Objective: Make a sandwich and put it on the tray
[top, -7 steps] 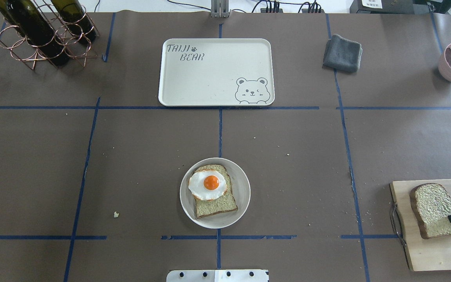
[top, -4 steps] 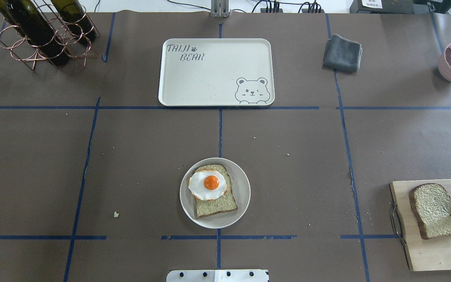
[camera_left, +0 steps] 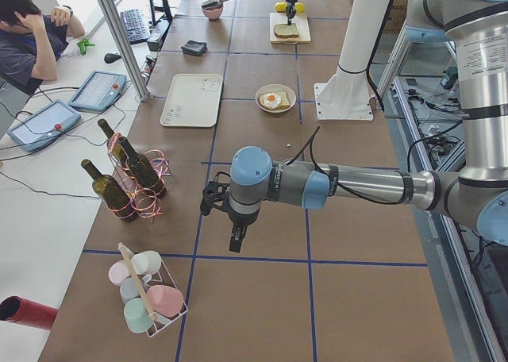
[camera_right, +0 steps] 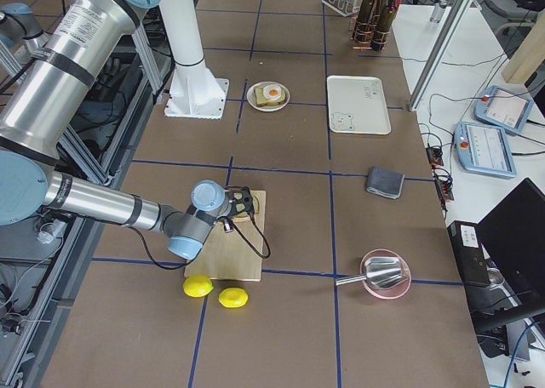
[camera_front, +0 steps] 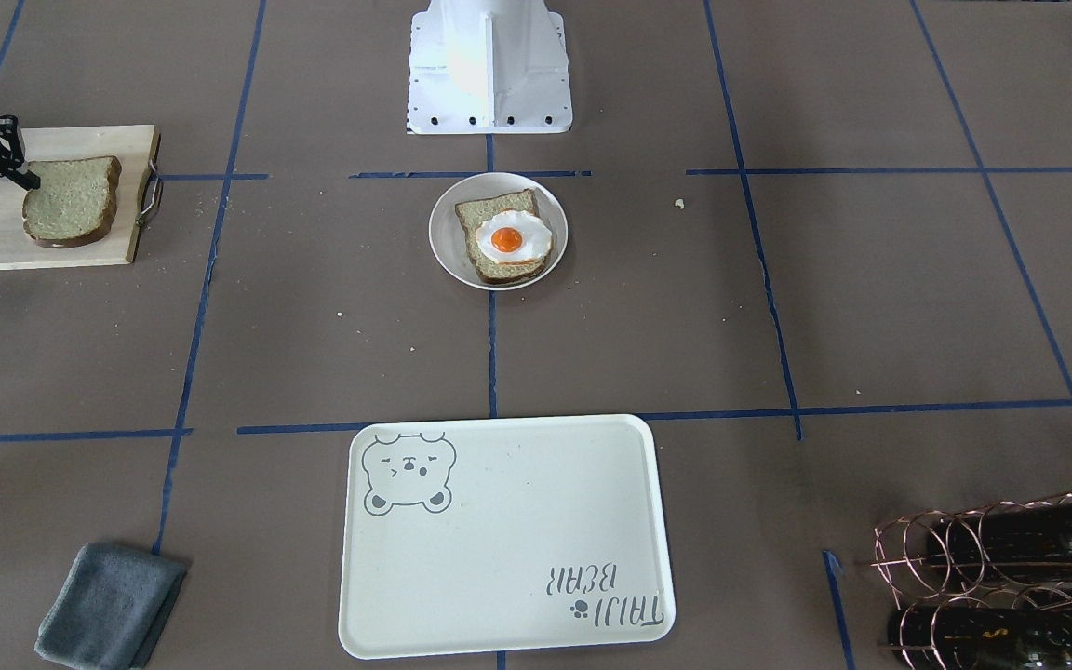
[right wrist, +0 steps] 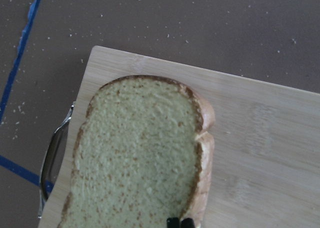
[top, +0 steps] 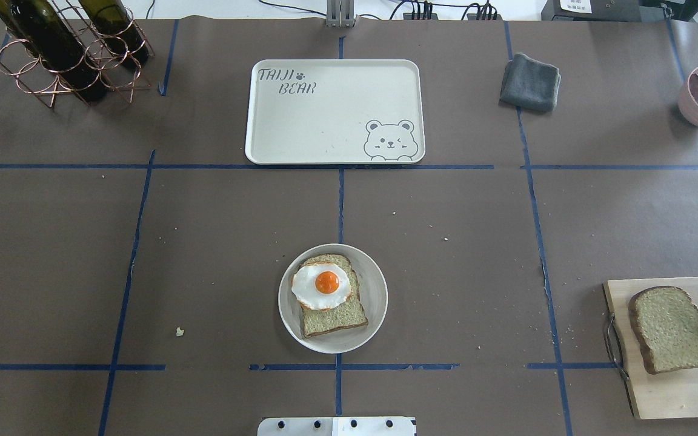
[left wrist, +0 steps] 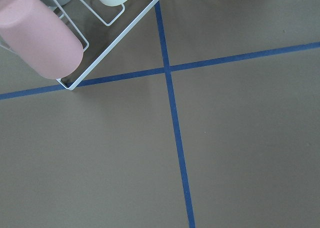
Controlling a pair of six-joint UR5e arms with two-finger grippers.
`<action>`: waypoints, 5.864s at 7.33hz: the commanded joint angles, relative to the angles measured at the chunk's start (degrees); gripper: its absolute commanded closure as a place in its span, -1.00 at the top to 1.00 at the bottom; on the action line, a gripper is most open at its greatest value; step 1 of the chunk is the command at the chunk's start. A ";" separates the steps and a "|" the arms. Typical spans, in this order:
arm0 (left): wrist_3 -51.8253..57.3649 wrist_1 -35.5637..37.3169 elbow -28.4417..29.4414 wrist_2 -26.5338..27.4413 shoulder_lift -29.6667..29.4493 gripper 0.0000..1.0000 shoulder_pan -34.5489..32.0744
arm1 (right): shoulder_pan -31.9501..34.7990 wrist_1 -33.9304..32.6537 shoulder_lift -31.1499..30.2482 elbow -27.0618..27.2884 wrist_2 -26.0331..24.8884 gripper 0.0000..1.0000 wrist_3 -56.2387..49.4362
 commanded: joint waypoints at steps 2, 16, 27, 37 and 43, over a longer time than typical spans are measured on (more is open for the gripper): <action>0.00 0.00 -0.75 0.01 0.09 1.00 -0.01 | 11.52 4.94 3.29 -0.28 15.42 -1.00 0.00; -0.09 0.17 0.74 -0.16 0.44 1.00 0.17 | -23.57 -18.09 51.30 0.52 -20.97 -1.00 26.46; 0.00 -2.09 0.39 0.10 -0.17 1.00 0.26 | -8.59 -45.26 51.74 7.44 -12.32 1.00 21.91; -26.35 -44.35 7.77 -7.46 -14.19 1.00 18.84 | 35.44 -77.22 29.19 8.69 4.77 1.00 -47.93; -50.81 -23.78 -3.54 16.15 -22.14 1.00 45.40 | 44.36 -77.15 16.94 8.87 -0.22 1.00 -54.84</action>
